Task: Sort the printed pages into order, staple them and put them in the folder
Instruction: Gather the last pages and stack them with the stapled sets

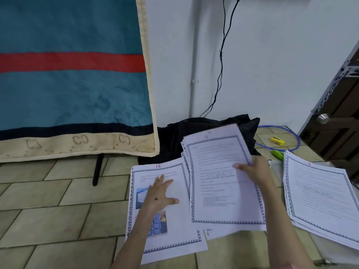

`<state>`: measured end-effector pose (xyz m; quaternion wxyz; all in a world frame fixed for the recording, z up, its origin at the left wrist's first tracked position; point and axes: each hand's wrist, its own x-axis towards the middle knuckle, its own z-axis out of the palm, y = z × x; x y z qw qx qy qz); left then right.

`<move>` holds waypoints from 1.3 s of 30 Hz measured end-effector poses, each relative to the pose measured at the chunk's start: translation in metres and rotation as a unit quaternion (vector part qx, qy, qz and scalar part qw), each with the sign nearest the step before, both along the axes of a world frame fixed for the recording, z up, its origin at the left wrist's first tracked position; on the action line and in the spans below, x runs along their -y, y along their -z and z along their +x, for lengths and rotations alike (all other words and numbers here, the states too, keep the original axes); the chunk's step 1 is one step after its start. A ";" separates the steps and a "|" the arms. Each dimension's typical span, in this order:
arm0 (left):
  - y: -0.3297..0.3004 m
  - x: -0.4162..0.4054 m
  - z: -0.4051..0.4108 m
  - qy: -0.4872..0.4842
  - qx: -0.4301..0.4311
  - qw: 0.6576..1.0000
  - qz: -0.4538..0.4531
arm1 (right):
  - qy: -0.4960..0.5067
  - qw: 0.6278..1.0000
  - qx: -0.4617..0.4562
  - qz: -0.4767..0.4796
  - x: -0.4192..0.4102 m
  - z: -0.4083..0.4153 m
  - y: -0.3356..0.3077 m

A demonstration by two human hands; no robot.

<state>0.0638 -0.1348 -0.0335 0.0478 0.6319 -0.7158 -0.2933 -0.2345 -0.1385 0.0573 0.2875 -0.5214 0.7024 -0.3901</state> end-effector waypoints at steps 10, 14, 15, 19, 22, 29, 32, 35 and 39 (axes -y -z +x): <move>0.003 0.000 -0.025 -0.027 -0.130 0.988 -0.074 | -0.022 0.983 0.123 -0.138 -0.013 0.001 -0.086; -0.009 0.003 0.003 -0.230 -0.294 0.912 -0.168 | -0.049 0.974 0.183 -0.122 -0.018 0.014 -0.083; -0.015 0.003 0.013 -0.299 -0.312 0.886 -0.168 | -0.052 0.973 0.195 -0.108 -0.018 0.017 -0.077; -0.021 0.009 0.060 -0.492 -0.355 0.792 -0.064 | -0.066 0.966 0.248 0.010 -0.013 0.038 -0.038; -0.020 0.009 0.074 -0.508 -0.359 0.783 0.011 | -0.080 0.955 0.276 0.070 -0.009 0.061 0.002; -0.015 0.005 0.066 -0.470 -0.367 0.800 0.059 | -0.088 0.972 0.168 0.142 -0.007 0.109 0.072; -0.036 -0.009 0.054 -0.417 -0.352 0.836 0.054 | -0.104 0.975 0.144 0.132 -0.008 0.116 0.077; -0.048 -0.019 0.040 -0.357 -0.371 0.856 0.050 | -0.134 0.975 0.127 0.127 -0.008 0.117 0.081; -0.049 -0.028 0.035 -0.320 -0.401 0.858 0.023 | -0.121 0.980 0.135 0.084 -0.014 0.117 0.081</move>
